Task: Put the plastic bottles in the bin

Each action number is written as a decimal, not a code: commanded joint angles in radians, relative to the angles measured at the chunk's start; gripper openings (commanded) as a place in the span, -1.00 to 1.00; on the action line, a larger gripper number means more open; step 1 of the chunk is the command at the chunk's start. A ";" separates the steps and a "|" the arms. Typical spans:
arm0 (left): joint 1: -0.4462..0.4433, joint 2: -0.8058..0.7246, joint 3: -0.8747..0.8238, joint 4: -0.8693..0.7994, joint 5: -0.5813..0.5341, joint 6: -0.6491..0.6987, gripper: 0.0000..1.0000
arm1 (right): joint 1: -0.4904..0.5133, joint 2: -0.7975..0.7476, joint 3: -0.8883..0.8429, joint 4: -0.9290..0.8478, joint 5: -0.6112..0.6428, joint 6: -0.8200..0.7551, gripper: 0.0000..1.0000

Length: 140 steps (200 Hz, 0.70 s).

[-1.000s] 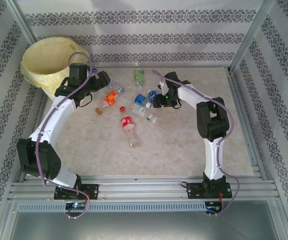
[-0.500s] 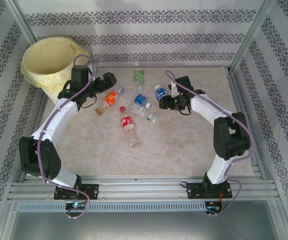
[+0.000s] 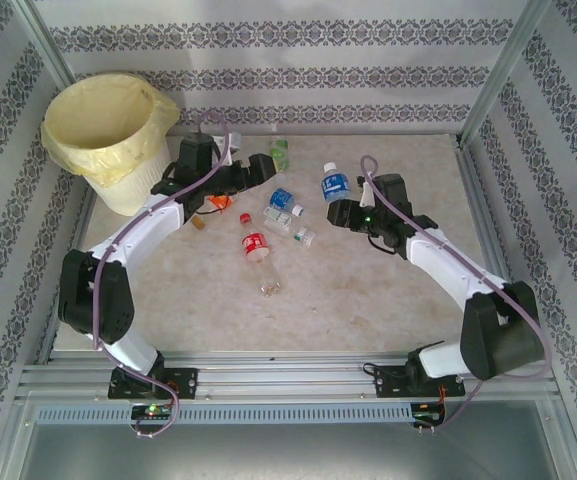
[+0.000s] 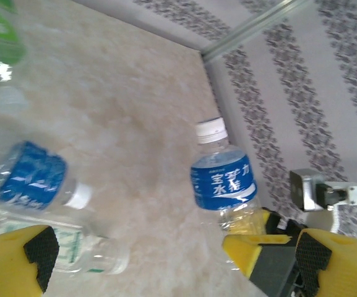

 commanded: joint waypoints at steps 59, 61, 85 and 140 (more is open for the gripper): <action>-0.148 0.161 0.074 0.274 0.148 -0.091 0.99 | 0.072 -0.093 -0.109 0.311 -0.126 0.067 -0.03; -0.152 0.166 0.075 0.280 0.152 -0.093 0.99 | 0.073 -0.092 -0.108 0.312 -0.124 0.068 -0.03; -0.176 0.205 0.112 0.259 0.143 -0.087 0.99 | 0.092 -0.083 -0.107 0.350 -0.130 0.069 -0.02; -0.179 0.260 0.102 0.441 0.192 -0.210 0.99 | 0.114 -0.047 -0.088 0.417 -0.148 0.102 -0.02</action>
